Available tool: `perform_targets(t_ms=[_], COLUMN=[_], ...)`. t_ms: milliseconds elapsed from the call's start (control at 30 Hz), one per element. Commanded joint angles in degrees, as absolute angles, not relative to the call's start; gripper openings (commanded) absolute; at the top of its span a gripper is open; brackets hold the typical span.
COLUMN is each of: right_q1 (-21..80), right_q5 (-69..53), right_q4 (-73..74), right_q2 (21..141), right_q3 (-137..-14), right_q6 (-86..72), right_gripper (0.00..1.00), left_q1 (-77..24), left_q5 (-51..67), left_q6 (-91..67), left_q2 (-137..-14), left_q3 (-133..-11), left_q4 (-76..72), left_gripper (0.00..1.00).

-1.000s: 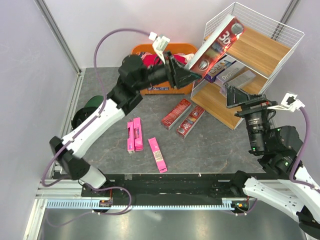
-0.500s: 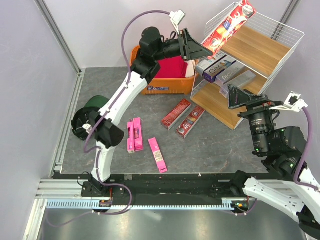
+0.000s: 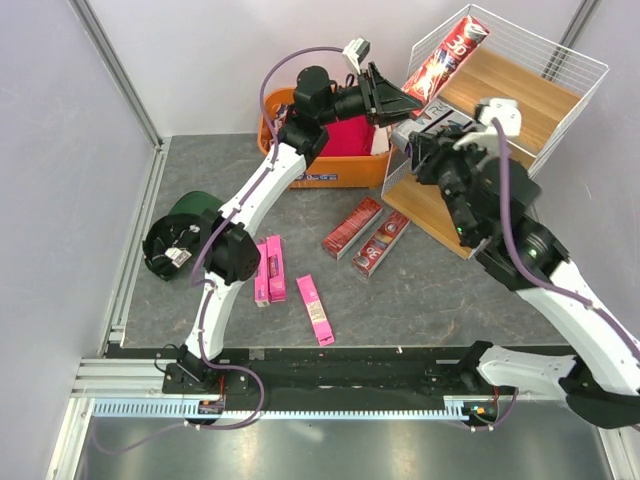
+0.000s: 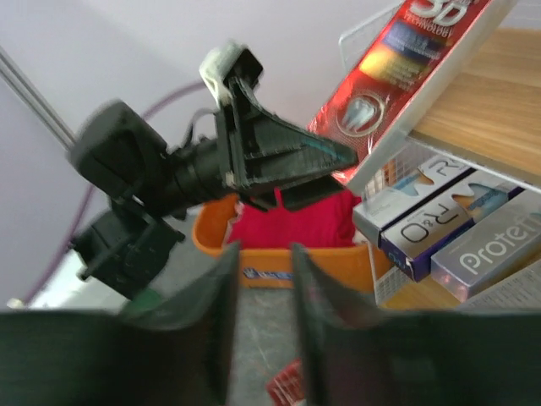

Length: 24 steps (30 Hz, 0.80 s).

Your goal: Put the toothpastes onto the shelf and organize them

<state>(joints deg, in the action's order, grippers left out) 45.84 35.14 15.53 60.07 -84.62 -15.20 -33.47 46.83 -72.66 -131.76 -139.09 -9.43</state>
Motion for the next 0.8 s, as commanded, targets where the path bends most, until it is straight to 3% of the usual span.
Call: perform_targets(t_ms=[0, 67, 100, 433, 767], right_q1=[40.8, 36.23, 35.08, 28.04, 25.93], right_q5=[26.74, 23.39, 20.77, 15.04, 10.55], right_q4=[20.47, 22.15, 22.41, 19.96, 16.79], right_q2=[65.12, 67.14, 68.63, 72.6, 75.14], right_q3=[-90.43, -92.36, -92.72, -92.02, -91.76], right_q6=[-14.41, -15.9, -16.69, -17.58, -18.46], right_gripper=[0.19, 0.03, 0.01, 0.0, 0.0], left_q1=[-32.61, -32.61, -32.61, -32.52, -32.7], left_q5=[44.91, 44.65, 44.56, 45.09, 44.82], left_q6=[-77.78, -78.4, -78.83, -80.51, -80.42], left_q2=[-132.01, -132.89, -133.15, -135.44, -134.39], left_q3=[-142.29, -142.91, -143.0, -143.79, -143.35], left_q4=[-17.4, -17.75, -17.93, -18.89, -20.21], left_gripper=[0.05, 0.07, 0.08, 0.18, 0.61])
